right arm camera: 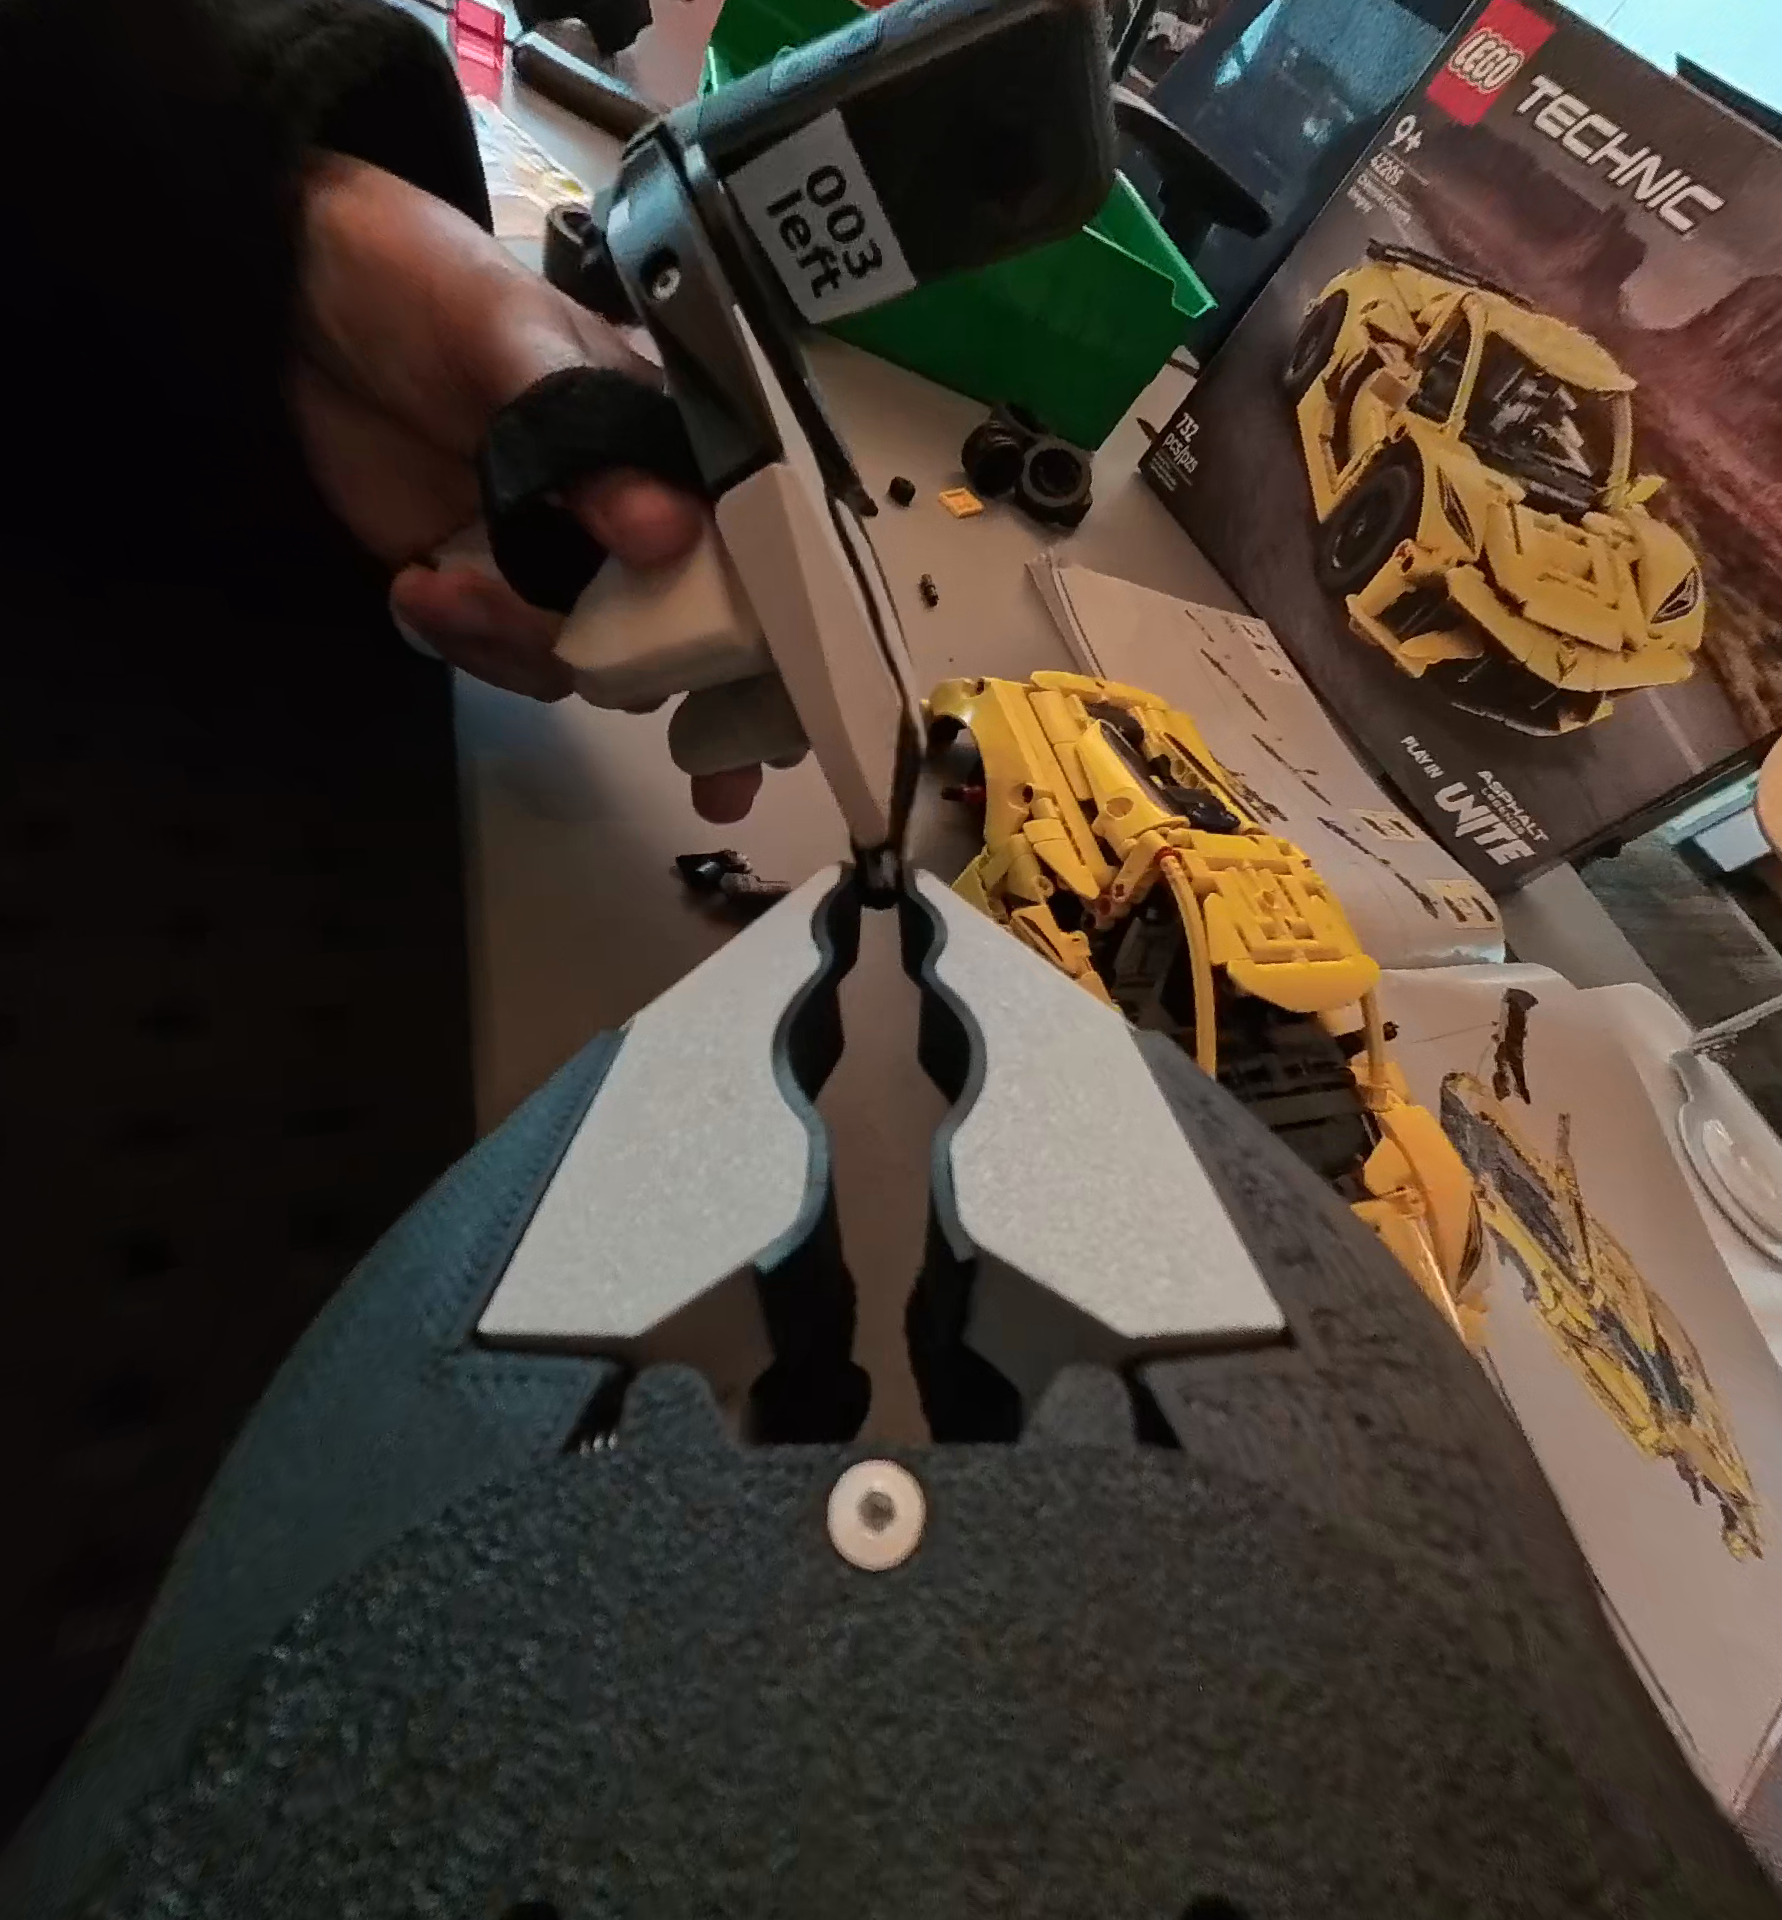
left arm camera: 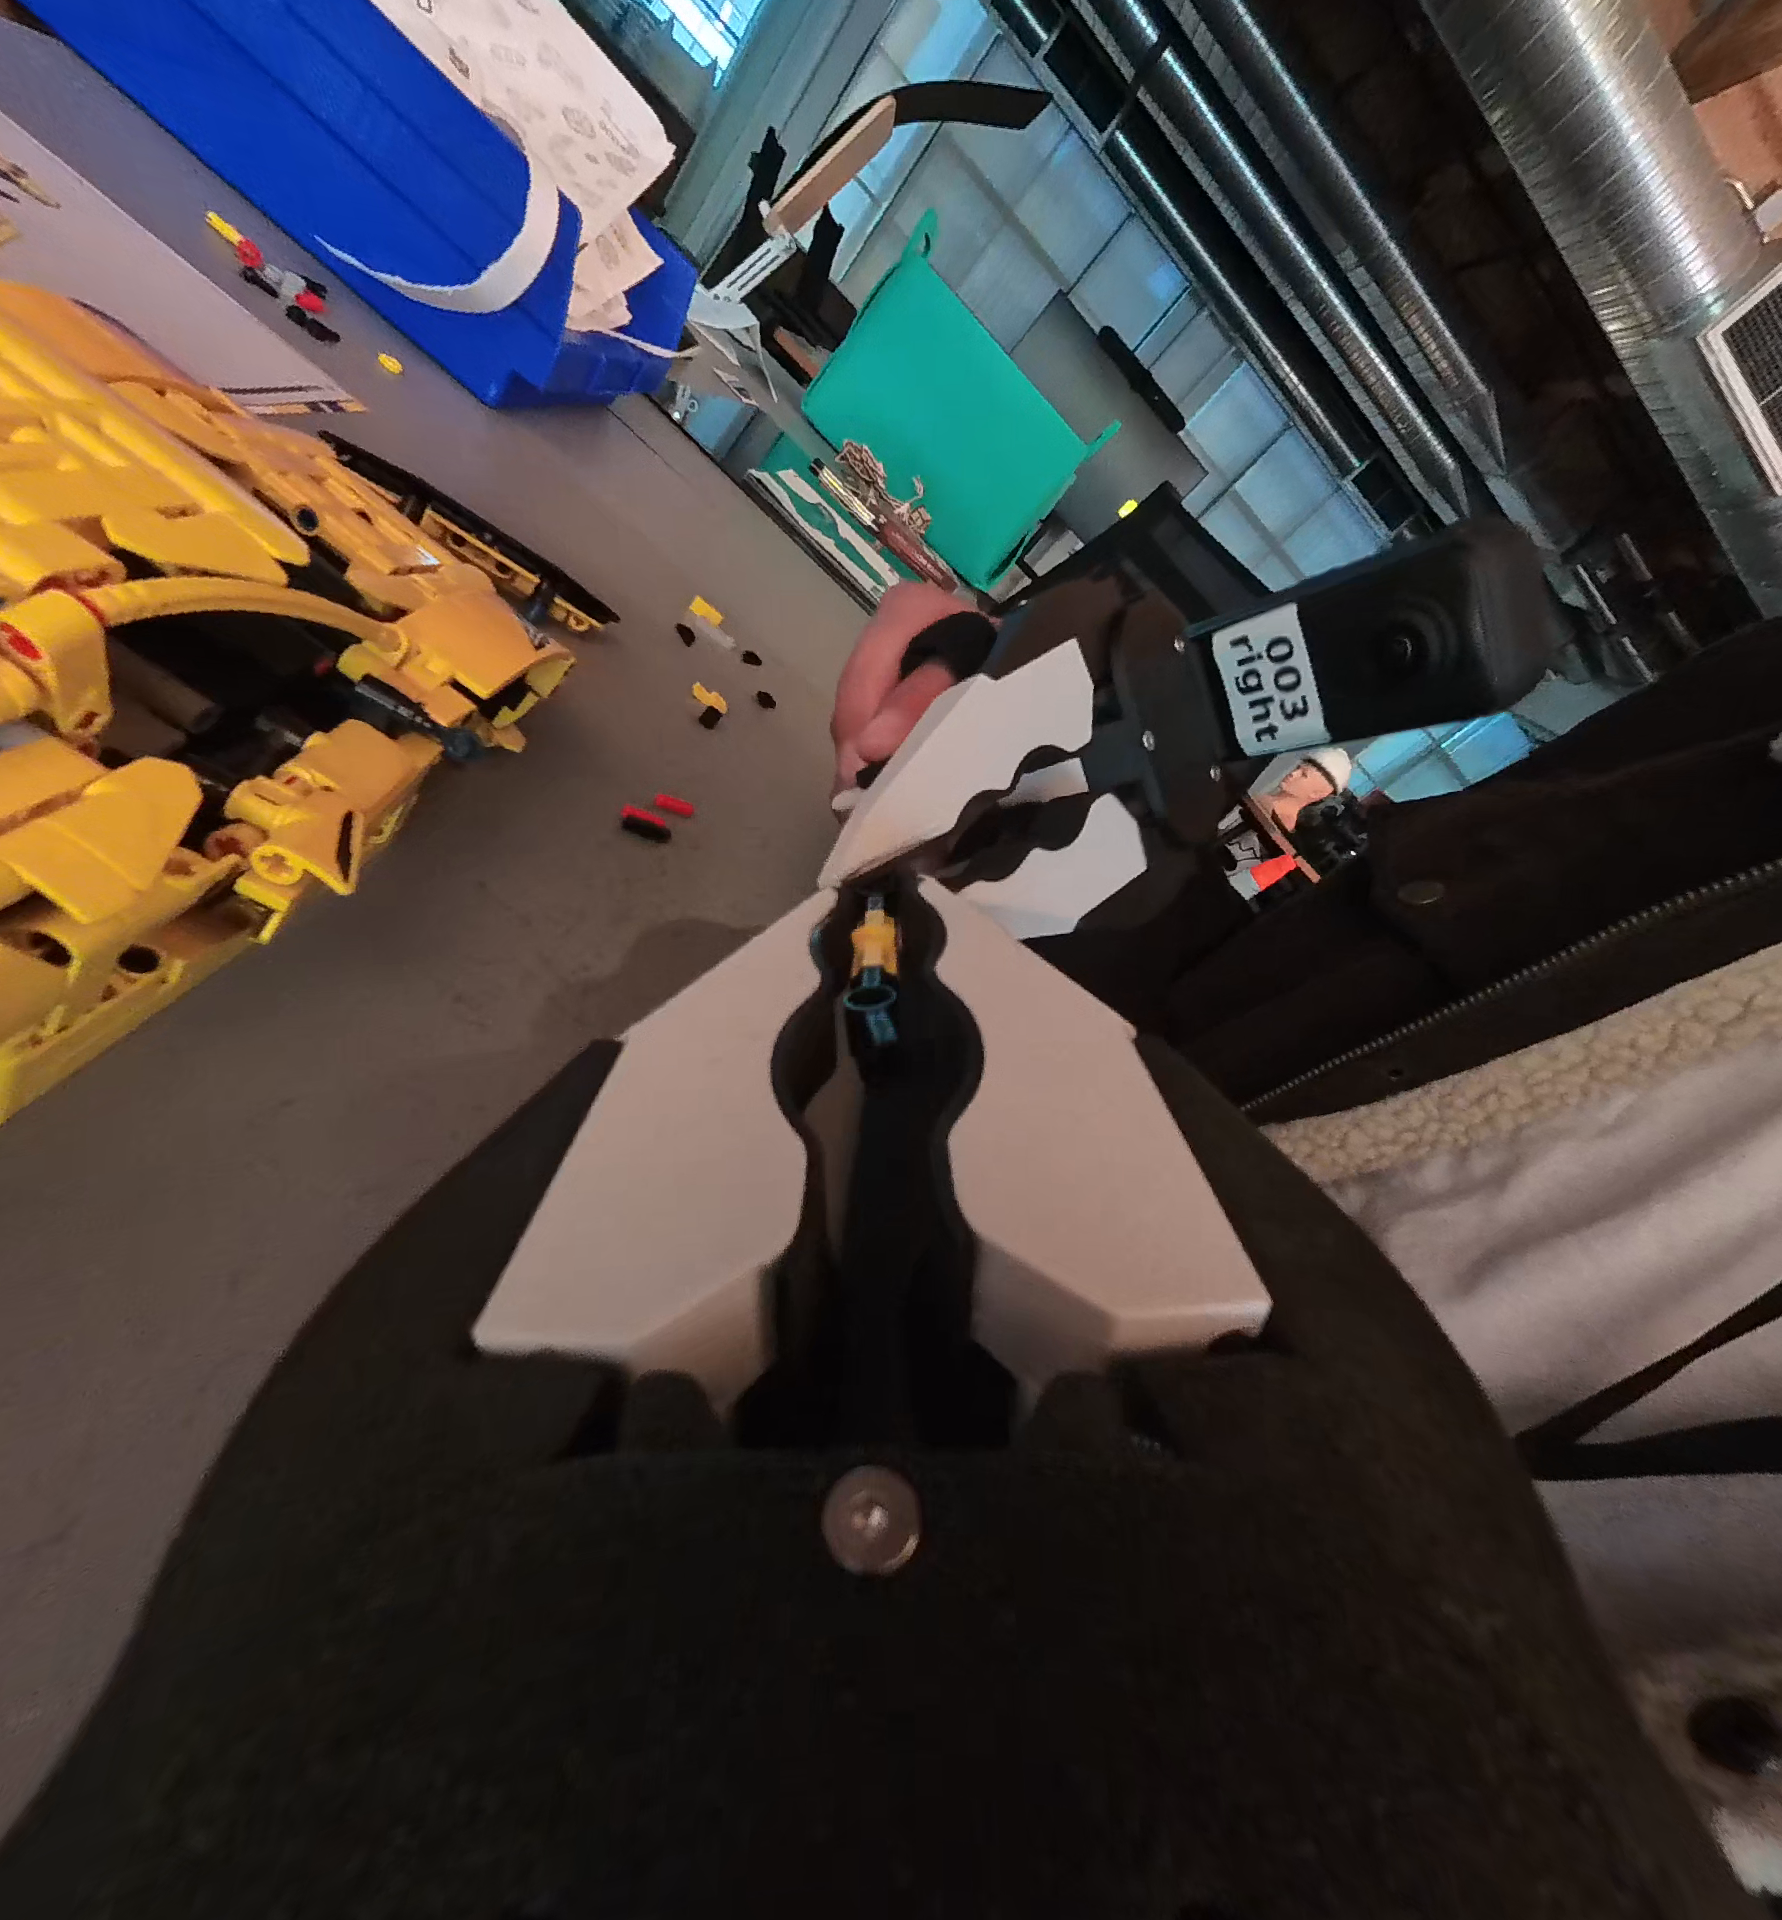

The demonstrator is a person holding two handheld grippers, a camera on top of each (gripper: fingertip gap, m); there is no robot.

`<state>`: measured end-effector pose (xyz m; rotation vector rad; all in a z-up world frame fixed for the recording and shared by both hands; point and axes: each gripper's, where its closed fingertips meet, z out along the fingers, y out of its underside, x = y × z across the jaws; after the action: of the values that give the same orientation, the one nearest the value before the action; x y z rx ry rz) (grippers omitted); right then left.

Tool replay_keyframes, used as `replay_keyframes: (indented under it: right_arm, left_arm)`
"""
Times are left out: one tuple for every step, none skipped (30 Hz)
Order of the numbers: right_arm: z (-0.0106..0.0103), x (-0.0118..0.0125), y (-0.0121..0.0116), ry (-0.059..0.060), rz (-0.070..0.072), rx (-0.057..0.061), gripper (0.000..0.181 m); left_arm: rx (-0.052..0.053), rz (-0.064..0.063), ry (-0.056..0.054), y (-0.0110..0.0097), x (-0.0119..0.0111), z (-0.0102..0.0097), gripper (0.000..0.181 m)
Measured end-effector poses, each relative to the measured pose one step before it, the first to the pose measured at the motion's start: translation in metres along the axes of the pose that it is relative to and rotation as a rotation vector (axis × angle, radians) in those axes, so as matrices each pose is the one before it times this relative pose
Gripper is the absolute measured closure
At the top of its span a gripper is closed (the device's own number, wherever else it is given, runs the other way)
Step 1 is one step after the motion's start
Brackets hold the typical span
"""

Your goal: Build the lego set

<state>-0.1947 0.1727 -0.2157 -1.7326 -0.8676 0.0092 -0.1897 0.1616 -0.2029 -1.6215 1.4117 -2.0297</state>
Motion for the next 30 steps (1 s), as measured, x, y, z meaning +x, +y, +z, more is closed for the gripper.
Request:
replay_keyframes:
  right_arm:
    - [-0.00033, -0.00004, -0.00045, 0.0004, -0.0041, 0.0036, 0.174]
    - [-0.00003, -0.00024, 0.00062, -0.0017, -0.0076, -0.0025, 0.174]
    - [0.0002, -0.00026, 0.00052, -0.0034, -0.0002, -0.0023, 0.174]
    - [0.00041, -0.00017, 0.00018, -0.0016, 0.0036, 0.0015, 0.174]
    - [0.00053, 0.00027, 0.00048, 0.0035, 0.0037, 0.0003, 0.174]
    - [0.00014, -0.00011, 0.00043, 0.0005, 0.0104, 0.0012, 0.174]
    - [-0.00093, 0.00016, -0.00063, -0.0035, 0.0272, 0.0083, 0.174]
    - [-0.0029, 0.00155, -0.00056, -0.003, 0.0317, 0.009, 0.17]
    - [-0.00534, 0.00471, 0.00075, 0.0046, 0.0359, 0.0041, 0.166]
    - [-0.00771, 0.00733, 0.00157, 0.0055, 0.0467, 0.0027, 0.162]
    - [-0.00962, 0.00918, 0.00425, 0.0024, 0.0531, -0.0086, 0.16]
    - [-0.01086, 0.00999, 0.00891, -0.0003, 0.0495, -0.0328, 0.16]
    - [-0.01161, 0.01339, 0.01316, 0.0201, 0.048, -0.0511, 0.159]
    - [-0.01096, 0.01248, 0.0168, 0.0158, 0.0527, -0.0628, 0.16]
    - [-0.00874, 0.00746, 0.02041, -0.0141, 0.0555, -0.0786, 0.159]
    - [-0.00637, 0.00538, 0.02198, -0.0191, 0.048, -0.0893, 0.158]
    - [-0.00368, 0.00624, 0.01904, -0.0027, 0.0421, -0.0746, 0.158]
    - [-0.00149, 0.00483, 0.01381, 0.0026, 0.0414, -0.0441, 0.156]
    - [0.00062, 0.0014, 0.00883, -0.0019, 0.0225, -0.0205, 0.155]
    - [0.00222, 0.00276, 0.00484, 0.0201, 0.0077, -0.0086, 0.155]
    - [0.00379, 0.0023, 0.00226, 0.025, 0.0013, -0.0058, 0.155]
    - [0.00422, 0.0005, 0.00008, 0.017, -0.0016, -0.0015, 0.155]
    - [0.00385, -0.00234, -0.00186, 0.0016, -0.0031, 0.0076, 0.155]
    - [0.00304, -0.00062, -0.00354, 0.0124, -0.0041, 0.0168, 0.156]
    - [0.00224, 0.00249, -0.00281, 0.0317, -0.0092, 0.0129, 0.157]
    - [0.00195, -0.00046, -0.00147, 0.0104, -0.0139, 0.006, 0.16]
    - [0.00184, -0.00146, -0.00071, 0.002, -0.0098, 0.0007, 0.161]
    - [0.00185, -0.00017, -0.00019, 0.0094, -0.0082, -0.0031, 0.162]
    - [0.00188, -0.00199, 0.00044, -0.001, -0.0111, -0.0036, 0.164]
    - [0.00225, -0.00112, 0.00215, 0.0027, -0.0101, -0.0133, 0.165]
  left_arm:
    - [-0.0045, -0.0014, 0.0031, 0.00064, 0.0003, 0.0003, 0.173]
    - [-0.0032, -0.0008, -0.0022, 0.00057, -0.00024, 0.00019, 0.173]
    - [-0.0041, 0.0003, -0.0037, 0.00055, -0.00026, -0.00005, 0.174]
    - [-0.0027, 0.0014, -0.0051, 0.0001, -0.00038, -0.00025, 0.174]
    - [-0.0017, 0.0039, -0.0075, 0.00021, -0.0006, -0.00005, 0.174]
    - [-0.0008, 0.0046, -0.004, 0.00011, -0.00011, -0.00007, 0.174]
    - [0.004, 0.0029, 0.0011, -0.00076, 0.00042, -0.00045, 0.174]
    - [0.0107, 0.0072, 0.0024, -0.00182, 0.00067, -0.00107, 0.174]
    - [0.0146, 0.0172, -0.0013, -0.00252, 0.00062, -0.00175, 0.174]
    - [0.0138, 0.0287, -0.0106, -0.00296, 0.00016, -0.00197, 0.174]
    - [0.0109, 0.0427, -0.0192, -0.00311, -0.0002, -0.0021, 0.174]
    - [0.0064, 0.0578, -0.0296, -0.00296, -0.00084, -0.00194, 0.174]
    - [0.0034, 0.0717, -0.0395, -0.00279, -0.00167, -0.00194, 0.174]
    - [0.0015, 0.0769, -0.0427, -0.00244, -0.00223, -0.00201, 0.174]
    - [0.0039, 0.0661, -0.0399, -0.00232, -0.0024, -0.00198, 0.174]
    - [0.0118, 0.0439, -0.0293, -0.00239, -0.00213, -0.00179, 0.174]
    - [0.0109, 0.0186, -0.0187, -0.0012, -0.00228, -0.00125, 0.174]
    - [0.0017, 0.0014, -0.0194, 0.0009, -0.00382, -0.00054, 0.174]
    - [-0.0056, 0.0032, -0.0112, 0.00232, -0.00284, 0.00009, 0.174]
    - [-0.0085, 0.0145, 0.0023, 0.00238, -0.00001, 0.00044, 0.174]
    - [-0.0043, 0.0223, -0.0071, 0.0008, -0.00032, 0.00057, 0.174]
    - [-0.0004, 0.0242, -0.0183, -0.00032, -0.00126, 0.00038, 0.174]
    - [-0.004, 0.0122, -0.0095, 0.00066, -0.00039, 0.00072, 0.174]
    - [-0.0085, -0.0103, 0.0052, 0.00195, 0.00052, 0.00086, 0.174]
    - [-0.0068, -0.0241, 0.0104, 0.00159, 0.00059, 0.00076, 0.174]
    - [0.0009, -0.021, 0.0107, -0.00003, 0.00064, -0.00001, 0.174]
    - [0.0065, -0.0128, 0.0141, -0.0013, 0.00164, -0.0005, 0.174]
    - [0.0074, -0.0083, 0.0108, -0.00128, 0.00155, -0.00033, 0.174]
    - [0.0037, -0.0031, 0.0024, -0.0005, 0.00038, -0.00022, 0.174]
    - [-0.0041, 0.0006, -0.0032, 0.00086, -0.0003, 0.00025, 0.174]
